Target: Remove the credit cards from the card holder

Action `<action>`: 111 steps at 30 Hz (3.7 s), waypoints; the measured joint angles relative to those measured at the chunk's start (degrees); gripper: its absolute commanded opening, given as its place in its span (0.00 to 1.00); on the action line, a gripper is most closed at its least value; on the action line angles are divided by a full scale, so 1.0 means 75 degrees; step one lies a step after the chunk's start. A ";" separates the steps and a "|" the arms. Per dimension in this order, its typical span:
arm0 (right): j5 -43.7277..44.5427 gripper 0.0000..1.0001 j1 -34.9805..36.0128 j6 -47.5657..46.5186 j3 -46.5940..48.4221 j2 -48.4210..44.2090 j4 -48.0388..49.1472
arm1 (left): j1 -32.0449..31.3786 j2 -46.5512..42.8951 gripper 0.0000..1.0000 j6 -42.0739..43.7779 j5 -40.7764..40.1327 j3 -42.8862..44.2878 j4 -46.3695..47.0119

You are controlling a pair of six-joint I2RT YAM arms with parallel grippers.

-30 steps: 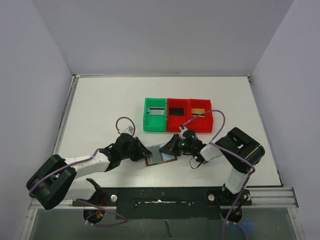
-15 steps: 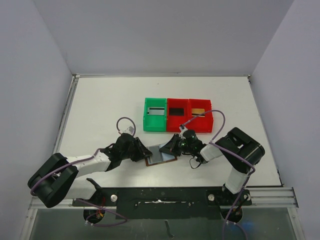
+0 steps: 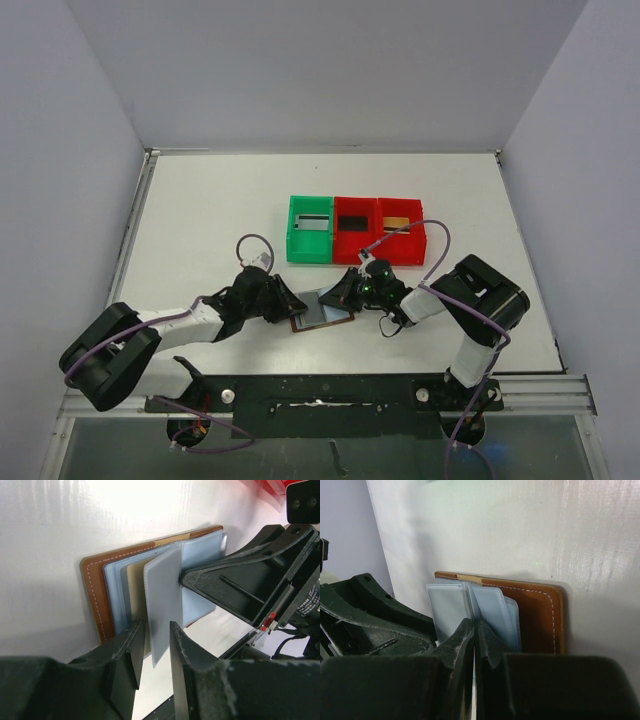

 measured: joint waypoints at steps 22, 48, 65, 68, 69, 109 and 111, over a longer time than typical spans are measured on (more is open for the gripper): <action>0.0087 0.35 0.0117 -0.0498 0.0411 -0.0452 -0.1099 | -0.0079 0.0181 0.24 0.0184 0.0350 0.0562 0.0210; 0.1964 0.41 0.0335 -0.1763 0.0985 -0.2512 -0.4995 | -0.0207 0.0262 0.25 0.0233 0.0041 0.1003 -0.0239; 0.3864 0.43 0.1661 -0.2320 0.3316 -0.0912 -0.7391 | -0.0189 -0.0973 0.25 0.0175 -0.0810 0.0484 -0.1046; 0.3882 0.41 0.1661 -0.2311 0.3316 -0.0833 -0.7414 | -0.0189 -0.0973 0.25 0.0201 -0.0804 0.0484 -0.1064; 0.3876 0.36 0.1658 -0.2296 0.3314 -0.0793 -0.7391 | -0.0189 -0.0973 0.25 0.0213 -0.0799 0.0484 -0.1064; -0.0003 0.05 -0.0501 -0.0239 -0.0513 -0.0551 -0.0119 | -0.0154 0.1250 0.28 0.0466 0.0268 0.0866 0.0554; -0.0041 0.09 -0.0507 -0.0221 -0.0516 -0.0527 -0.0076 | -0.0154 0.1256 0.28 0.0469 0.0248 0.0874 0.0545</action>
